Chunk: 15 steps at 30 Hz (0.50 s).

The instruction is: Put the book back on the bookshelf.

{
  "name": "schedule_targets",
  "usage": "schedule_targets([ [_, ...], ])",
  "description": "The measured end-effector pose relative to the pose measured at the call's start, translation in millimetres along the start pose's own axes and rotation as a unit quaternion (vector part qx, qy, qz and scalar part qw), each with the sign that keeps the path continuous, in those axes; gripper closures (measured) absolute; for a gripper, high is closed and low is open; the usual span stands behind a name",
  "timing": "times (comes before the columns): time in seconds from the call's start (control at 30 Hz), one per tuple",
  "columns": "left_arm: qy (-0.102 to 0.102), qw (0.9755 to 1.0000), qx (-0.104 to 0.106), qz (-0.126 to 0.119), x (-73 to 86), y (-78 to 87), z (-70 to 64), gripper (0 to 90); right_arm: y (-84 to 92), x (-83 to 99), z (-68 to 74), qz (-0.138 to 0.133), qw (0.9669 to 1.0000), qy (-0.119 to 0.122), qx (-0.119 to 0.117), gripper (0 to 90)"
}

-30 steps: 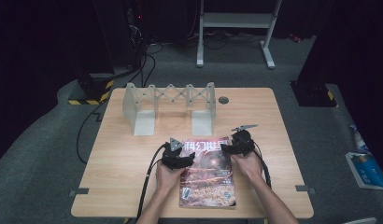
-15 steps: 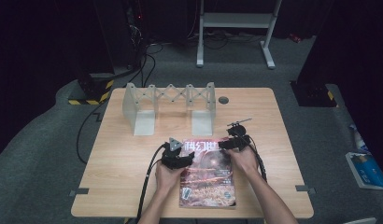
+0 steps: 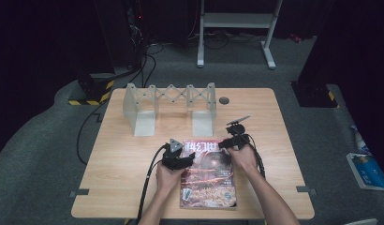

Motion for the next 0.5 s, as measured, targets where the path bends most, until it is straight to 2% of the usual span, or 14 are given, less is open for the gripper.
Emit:
schedule_targets([
  [0.2,-0.001,1.0000,0.006,-0.003,-0.7,-1.1,-0.7,36.9,2.8,-0.2,-3.1,-0.003,0.9998,-0.011,-0.018,47.0],
  [0.4,-0.002,1.0000,0.005,-0.004,-0.7,-1.3,-0.9,36.9,10.2,-2.1,2.7,-0.018,0.9993,-0.005,-0.031,48.8],
  [0.5,-0.002,1.0000,0.004,-0.005,-0.7,-1.3,-1.0,36.9,9.3,-1.1,1.9,-0.016,0.9993,-0.003,-0.032,48.8],
])
Point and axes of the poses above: each handheld gripper's, and its own axes: y roughly backward along the jaws, x roughly out of its underside, z roughly to its left, the point moved 7 cm from there along -y, roughly forward along the jaws, and after that the axes turned 6 degrees about -x, right-handed, at the moved point
